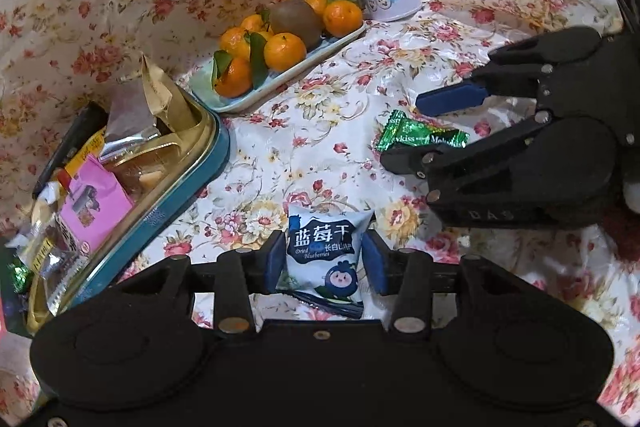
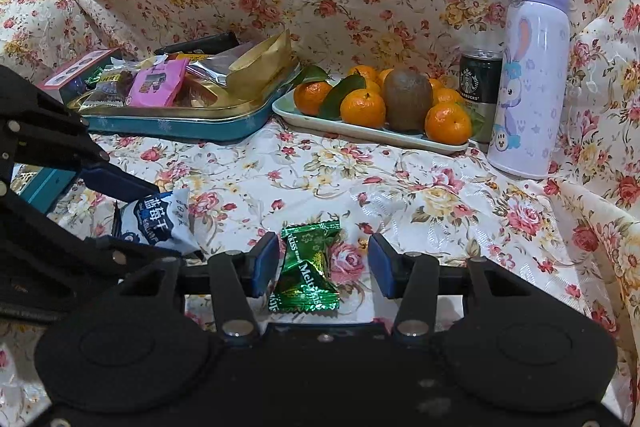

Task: Organize snacks
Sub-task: 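Grasp the blueberry packet with left gripper while right grasps the green Melykiss candy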

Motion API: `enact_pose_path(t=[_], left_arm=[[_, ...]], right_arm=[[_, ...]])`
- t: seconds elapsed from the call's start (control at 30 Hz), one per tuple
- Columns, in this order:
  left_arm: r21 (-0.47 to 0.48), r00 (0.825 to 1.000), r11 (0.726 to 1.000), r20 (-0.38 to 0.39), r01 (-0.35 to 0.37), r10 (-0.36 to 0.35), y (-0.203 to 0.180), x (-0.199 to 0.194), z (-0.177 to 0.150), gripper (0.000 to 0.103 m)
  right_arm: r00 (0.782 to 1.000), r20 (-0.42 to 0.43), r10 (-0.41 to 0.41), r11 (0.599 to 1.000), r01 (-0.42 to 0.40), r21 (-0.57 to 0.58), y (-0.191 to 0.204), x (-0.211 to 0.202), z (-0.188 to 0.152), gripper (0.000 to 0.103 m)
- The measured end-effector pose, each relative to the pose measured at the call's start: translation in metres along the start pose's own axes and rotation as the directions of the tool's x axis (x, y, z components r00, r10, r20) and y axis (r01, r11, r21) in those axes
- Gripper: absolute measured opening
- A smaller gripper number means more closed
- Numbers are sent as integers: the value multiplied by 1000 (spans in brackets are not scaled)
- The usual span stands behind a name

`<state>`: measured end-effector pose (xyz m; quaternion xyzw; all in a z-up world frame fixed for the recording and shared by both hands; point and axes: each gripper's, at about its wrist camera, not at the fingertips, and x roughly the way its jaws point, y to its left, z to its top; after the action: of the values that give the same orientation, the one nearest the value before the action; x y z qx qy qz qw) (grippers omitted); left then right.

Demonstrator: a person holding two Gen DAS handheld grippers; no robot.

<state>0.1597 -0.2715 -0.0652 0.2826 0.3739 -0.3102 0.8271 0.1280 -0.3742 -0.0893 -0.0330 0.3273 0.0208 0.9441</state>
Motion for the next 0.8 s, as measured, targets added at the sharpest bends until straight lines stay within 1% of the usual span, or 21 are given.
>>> enact_pose_path(t=[0.1,0.13,0.23,0.3,0.4,0.5,0.6,0.73,0.8], left_arm=[[-62,1000,998,-19,20,-22,6,1,2,52],[-87,999,996,-26,26,-28,8,1,2,47],[-181,998,983,-55,20,-30,11,-1,1,46],[-242,997,970,-80,-14,-5,10,-5,-1,44],[-305,993,951,-117,-39,3,6,-13,-8,44],[-351,990,934,-137,-66,18,1,-22,-18,44],[-386,989,918,-140,-91,39,-2,-27,-27,45],[-450,987,887,-158,-104,36,1,-26,-31,45],[-493,985,864,-171,-101,18,6,-24,-29,45]], right_arm=[[1000,-1,2,1000,-2,7,-1,1,0,50],[1000,-2,2,1000,-2,8,-1,1,0,50],[1000,-2,2,1000,-2,7,-1,1,0,50],[1000,-2,0,1000,0,7,-1,1,0,50],[1000,-2,-1,1000,1,7,-2,1,0,50],[1000,-2,-1,1000,1,7,-2,1,0,50],[1000,-3,0,1000,0,6,-2,1,0,50],[1000,-3,1,1000,-1,5,-2,1,0,50],[1000,-4,-3,1000,3,1,-1,1,0,50]])
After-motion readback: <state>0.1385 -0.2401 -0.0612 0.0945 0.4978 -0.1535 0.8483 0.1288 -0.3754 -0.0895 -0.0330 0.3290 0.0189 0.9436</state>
